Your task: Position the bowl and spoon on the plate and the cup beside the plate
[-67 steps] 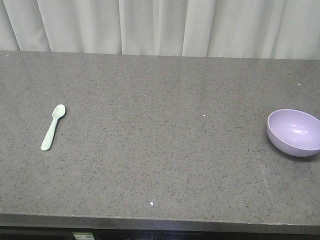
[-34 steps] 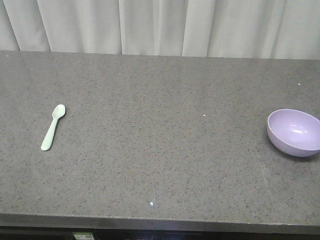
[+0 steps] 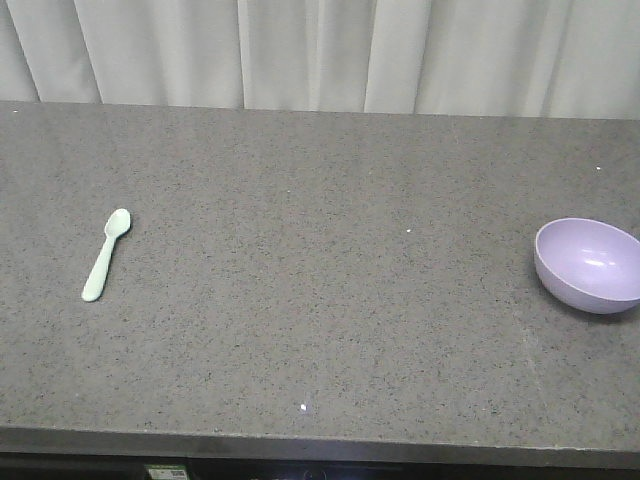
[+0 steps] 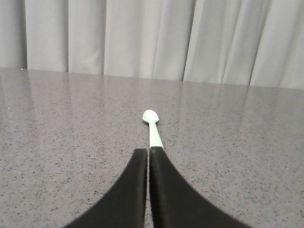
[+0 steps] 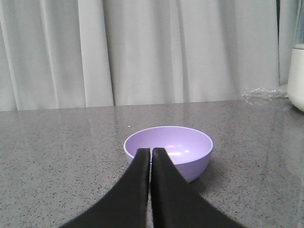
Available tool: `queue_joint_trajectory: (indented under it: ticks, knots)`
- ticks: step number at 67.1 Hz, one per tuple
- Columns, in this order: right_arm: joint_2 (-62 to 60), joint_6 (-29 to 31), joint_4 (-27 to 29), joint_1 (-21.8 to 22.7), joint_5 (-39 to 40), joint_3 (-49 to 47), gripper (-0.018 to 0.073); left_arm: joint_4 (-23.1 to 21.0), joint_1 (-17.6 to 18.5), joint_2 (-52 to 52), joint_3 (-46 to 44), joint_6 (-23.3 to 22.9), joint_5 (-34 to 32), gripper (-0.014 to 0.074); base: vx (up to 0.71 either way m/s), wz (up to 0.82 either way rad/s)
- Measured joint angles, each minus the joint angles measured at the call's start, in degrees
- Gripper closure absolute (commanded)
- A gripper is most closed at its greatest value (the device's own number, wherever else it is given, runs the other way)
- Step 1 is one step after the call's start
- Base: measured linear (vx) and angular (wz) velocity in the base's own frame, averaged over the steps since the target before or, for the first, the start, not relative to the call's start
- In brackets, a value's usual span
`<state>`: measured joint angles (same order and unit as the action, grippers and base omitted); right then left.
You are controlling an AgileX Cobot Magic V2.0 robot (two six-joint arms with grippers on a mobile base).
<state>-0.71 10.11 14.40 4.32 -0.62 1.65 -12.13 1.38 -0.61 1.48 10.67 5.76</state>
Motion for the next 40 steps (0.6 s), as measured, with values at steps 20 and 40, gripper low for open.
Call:
queue_joint_trajectory:
  ticks: [20,40]
  knots:
    - [0.00,0.00,0.00,0.00,0.00,0.00,0.0561,0.00,0.00,0.00,0.00,0.00,0.00,0.0603,0.00,0.00]
    - [0.00,0.00,0.00,0.00,0.00,0.00,0.0561,0.00,0.00,0.00,0.00,0.00,0.00,0.0603,0.00,0.00]
